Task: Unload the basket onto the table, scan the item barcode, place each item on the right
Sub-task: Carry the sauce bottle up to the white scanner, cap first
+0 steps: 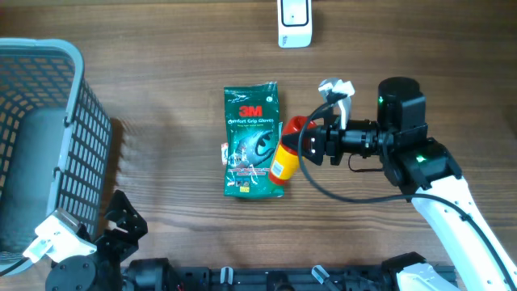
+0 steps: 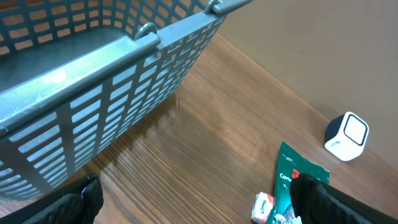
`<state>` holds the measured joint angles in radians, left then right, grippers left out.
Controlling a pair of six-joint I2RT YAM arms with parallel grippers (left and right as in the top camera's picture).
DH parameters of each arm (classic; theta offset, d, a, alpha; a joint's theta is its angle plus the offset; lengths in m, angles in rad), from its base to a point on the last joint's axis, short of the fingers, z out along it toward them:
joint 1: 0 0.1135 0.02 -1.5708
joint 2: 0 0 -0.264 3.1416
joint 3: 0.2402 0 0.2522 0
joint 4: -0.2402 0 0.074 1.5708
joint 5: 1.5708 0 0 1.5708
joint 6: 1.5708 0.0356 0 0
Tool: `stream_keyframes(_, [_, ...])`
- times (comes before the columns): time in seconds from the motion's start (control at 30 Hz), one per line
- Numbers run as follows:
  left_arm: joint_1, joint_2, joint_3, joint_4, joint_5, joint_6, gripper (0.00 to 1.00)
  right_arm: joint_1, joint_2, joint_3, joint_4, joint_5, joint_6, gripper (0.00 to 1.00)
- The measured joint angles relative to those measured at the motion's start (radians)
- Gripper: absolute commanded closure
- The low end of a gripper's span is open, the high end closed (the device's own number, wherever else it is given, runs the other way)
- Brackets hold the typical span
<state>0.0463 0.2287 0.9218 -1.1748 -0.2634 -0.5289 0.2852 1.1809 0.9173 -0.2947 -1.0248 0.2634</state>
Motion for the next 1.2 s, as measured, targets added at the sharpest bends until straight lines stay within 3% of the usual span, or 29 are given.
stream_keyframes(0.13, [0.0,0.0,0.0,0.0,0.0,0.0,0.0,0.0,0.001,-0.001,0.159,-0.192,0.216,0.42])
stream_keyframes(0.3, [0.0,0.0,0.0,0.0,0.0,0.0,0.0,0.0,0.001,-0.001,0.156,-0.226,0.247,0.39])
stream_keyframes(0.67, [0.0,0.0,0.0,0.0,0.0,0.0,0.0,0.001,0.01,-0.001,0.063,0.47,0.035,0.44])
stream_keyframes(0.87, [0.0,0.0,0.0,0.0,0.0,0.0,0.0,0.001,0.146,0.026,0.092,0.763,-0.047,0.44])
stream_keyframes(1.03, [0.0,0.0,0.0,-0.001,0.0,0.0,0.0,0.001,0.387,0.272,0.062,0.933,-0.122,0.46])
stream_keyframes(1.2, [0.0,0.0,0.0,0.0,0.0,0.0,0.0,0.001,0.655,0.644,0.005,1.1,-0.229,0.46])
